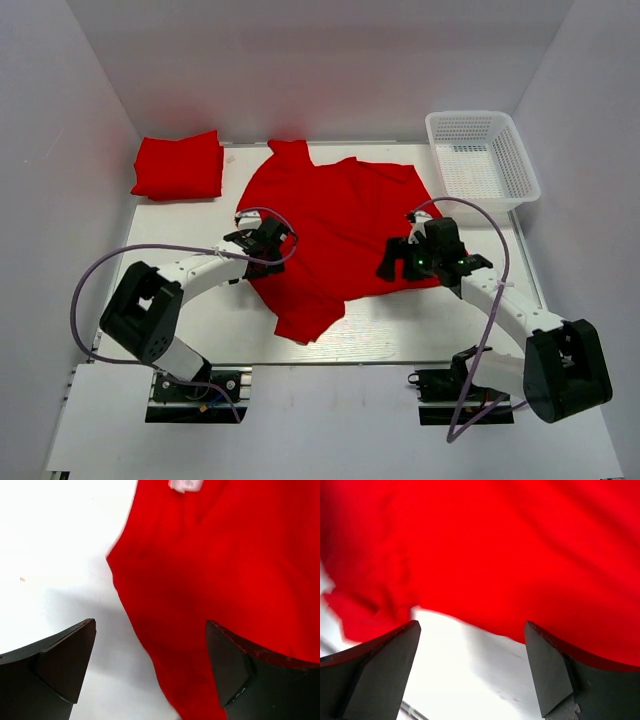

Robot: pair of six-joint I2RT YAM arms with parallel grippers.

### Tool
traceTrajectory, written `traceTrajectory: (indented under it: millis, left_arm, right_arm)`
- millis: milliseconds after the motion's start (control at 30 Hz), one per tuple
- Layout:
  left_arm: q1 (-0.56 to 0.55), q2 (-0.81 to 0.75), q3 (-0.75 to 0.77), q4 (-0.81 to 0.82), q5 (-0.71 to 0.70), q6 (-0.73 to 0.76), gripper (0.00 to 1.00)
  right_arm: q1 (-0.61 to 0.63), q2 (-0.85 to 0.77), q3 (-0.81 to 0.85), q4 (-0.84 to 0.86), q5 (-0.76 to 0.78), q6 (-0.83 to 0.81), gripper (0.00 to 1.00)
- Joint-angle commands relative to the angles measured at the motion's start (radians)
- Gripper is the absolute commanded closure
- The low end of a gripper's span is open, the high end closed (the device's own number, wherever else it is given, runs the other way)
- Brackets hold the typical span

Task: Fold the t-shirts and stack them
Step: Flatten out the tshirt

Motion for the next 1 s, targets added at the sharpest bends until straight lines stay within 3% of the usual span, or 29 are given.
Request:
traceTrajectory:
  millis: [0,267,433,667,967]
  left_arm:
    - [0.034,0.018,-0.012,0.178,0.102,0.077,0.0]
    - [0.098,0.153,0.01,0.215,0.182,0.099,0.0]
    - [0.141,0.188,0.001,0.206,0.196,0.099,0.23]
    - [0.169,0.176,-0.022,0.215,0.225,0.108,0.23]
    - [0.169,0.136,-0.062,0.235,0.234,0.128,0.23]
  right_arm:
    - [0.094,-0.043,0.056,0.025,-0.153,-0.137,0.1]
    - [0.408,0.092,0.117,0.057,-0.199,-0.163,0.1]
    - [0.594,0.15,0.151,0.135,-0.196,-0.146,0.1]
    - [0.726,0.314,0.204,0.254,-0.125,-0.08,0.1]
    - [0.783,0.472,0.254,0.384,-0.027,-0.036,0.1]
